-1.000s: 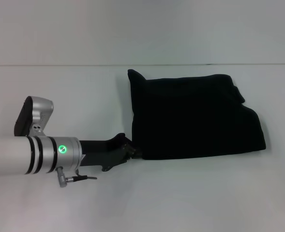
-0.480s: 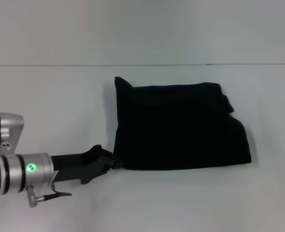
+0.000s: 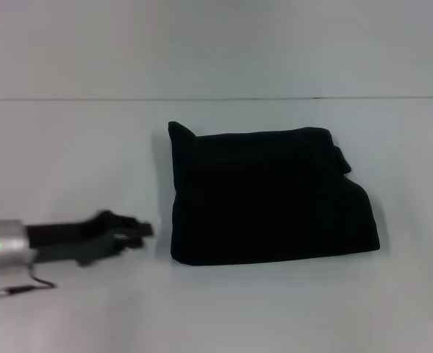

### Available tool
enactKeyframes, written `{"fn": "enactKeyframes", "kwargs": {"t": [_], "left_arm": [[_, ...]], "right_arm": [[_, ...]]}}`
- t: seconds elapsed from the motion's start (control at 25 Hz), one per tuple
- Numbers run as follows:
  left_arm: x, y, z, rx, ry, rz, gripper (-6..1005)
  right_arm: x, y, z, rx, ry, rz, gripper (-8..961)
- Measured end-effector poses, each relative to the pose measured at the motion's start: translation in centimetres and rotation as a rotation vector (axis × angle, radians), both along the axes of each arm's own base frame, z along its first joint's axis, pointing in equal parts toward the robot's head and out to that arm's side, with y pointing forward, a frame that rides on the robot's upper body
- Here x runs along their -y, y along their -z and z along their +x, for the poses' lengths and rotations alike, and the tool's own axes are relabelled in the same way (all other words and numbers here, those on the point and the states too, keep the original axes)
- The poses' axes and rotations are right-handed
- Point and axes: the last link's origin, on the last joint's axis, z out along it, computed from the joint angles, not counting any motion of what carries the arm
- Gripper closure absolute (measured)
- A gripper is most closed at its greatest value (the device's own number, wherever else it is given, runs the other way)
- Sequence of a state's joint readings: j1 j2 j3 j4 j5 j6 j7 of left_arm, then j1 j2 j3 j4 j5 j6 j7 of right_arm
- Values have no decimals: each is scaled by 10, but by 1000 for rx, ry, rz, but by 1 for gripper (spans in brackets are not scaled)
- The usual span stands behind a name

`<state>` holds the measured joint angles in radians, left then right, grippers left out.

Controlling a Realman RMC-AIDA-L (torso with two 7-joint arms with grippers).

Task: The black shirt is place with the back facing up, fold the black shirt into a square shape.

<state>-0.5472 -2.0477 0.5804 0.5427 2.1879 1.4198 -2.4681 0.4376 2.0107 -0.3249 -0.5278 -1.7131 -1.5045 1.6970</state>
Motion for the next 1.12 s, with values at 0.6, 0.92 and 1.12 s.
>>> {"fn": "enactKeyframes", "kwargs": {"t": [0.6,0.92,1.12], "left_arm": [[-47,-16,78,-347,1003,81,332],[-49,21,95,-401,1086,150,121],[-48,26,96,-385,1059,168,61]], "right_arm": [[23,33,-6,494,-332,-180,241],[24,49,-10,495,-347,-217,241],[23,55,-11,484,-340,-222,241]]}}
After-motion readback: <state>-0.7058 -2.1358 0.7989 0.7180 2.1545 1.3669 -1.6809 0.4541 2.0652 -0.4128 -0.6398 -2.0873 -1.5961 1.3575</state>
